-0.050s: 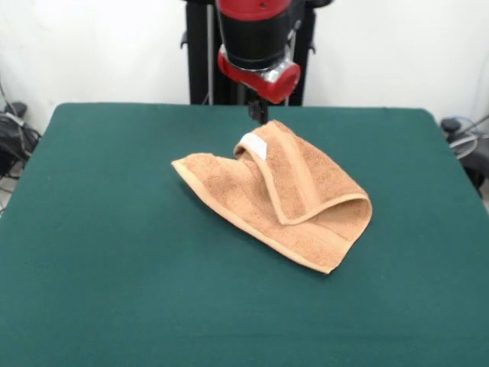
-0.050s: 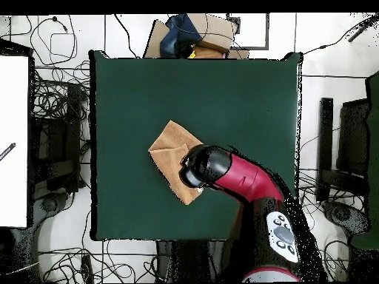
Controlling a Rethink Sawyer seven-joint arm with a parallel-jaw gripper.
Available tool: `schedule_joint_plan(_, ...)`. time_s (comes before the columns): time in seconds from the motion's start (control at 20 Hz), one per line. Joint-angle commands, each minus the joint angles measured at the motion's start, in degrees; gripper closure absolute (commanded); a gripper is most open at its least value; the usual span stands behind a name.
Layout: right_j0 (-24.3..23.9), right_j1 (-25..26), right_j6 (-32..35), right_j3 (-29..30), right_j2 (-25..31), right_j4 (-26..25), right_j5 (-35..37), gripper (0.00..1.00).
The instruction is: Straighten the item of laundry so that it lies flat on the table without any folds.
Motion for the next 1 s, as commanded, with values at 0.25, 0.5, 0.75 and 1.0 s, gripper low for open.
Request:
schedule_joint_plan(0.25, -3.54, 7.25, 0.49, -6.05, 1.3, -7.74, -8.62, 1.0)
schedule_joint_plan(0.5, -2.61, 10.77, 3.33, -7.65, 0.63, -10.22, -13.44, 1.0)
schedule_joint_plan(0.75, -1.46, 15.23, 5.41, -9.32, -0.18, -11.5, -18.83, 1.0)
schedule_joint_plan(1.0, -2.14, 18.92, 4.67, -10.44, 0.86, -11.91, -21.34, 1.0)
